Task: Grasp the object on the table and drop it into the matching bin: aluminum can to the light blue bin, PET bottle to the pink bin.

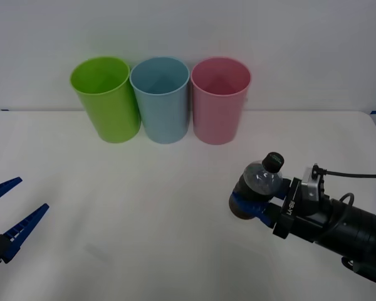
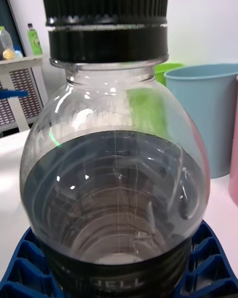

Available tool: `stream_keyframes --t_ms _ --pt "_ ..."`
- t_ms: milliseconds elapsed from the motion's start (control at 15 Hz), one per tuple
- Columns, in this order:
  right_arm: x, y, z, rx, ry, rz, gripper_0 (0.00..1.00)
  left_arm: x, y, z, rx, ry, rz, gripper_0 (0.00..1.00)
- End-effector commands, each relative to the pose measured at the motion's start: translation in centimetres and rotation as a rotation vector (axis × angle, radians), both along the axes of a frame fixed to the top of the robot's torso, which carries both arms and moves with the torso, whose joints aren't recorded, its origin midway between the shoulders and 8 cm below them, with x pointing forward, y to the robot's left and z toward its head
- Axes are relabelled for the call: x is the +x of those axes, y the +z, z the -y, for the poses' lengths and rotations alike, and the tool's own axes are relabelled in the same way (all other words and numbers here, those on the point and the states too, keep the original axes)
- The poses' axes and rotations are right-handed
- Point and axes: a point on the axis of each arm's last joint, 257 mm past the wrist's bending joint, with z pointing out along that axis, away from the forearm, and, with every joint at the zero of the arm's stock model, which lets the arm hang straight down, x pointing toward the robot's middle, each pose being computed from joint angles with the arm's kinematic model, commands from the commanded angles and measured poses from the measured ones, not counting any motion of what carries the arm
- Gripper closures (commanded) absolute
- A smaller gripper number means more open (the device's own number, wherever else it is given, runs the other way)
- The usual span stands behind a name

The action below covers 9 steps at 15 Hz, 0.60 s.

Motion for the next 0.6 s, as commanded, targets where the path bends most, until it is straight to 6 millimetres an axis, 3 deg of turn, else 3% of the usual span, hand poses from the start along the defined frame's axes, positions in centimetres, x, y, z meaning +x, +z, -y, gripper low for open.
stream_keyframes --t_ms 67,600 --pt "0.0 2.9 -0.1 0.041 0.005 -0.006 1.0 0.0 0.0 0.0 0.0 0.0 0.0 0.0" --pt "1.4 11.3 -1.1 0.15 -0.041 0.02 1.0 0.0 0.0 0.0 0.0 0.0 0.0 0.0"
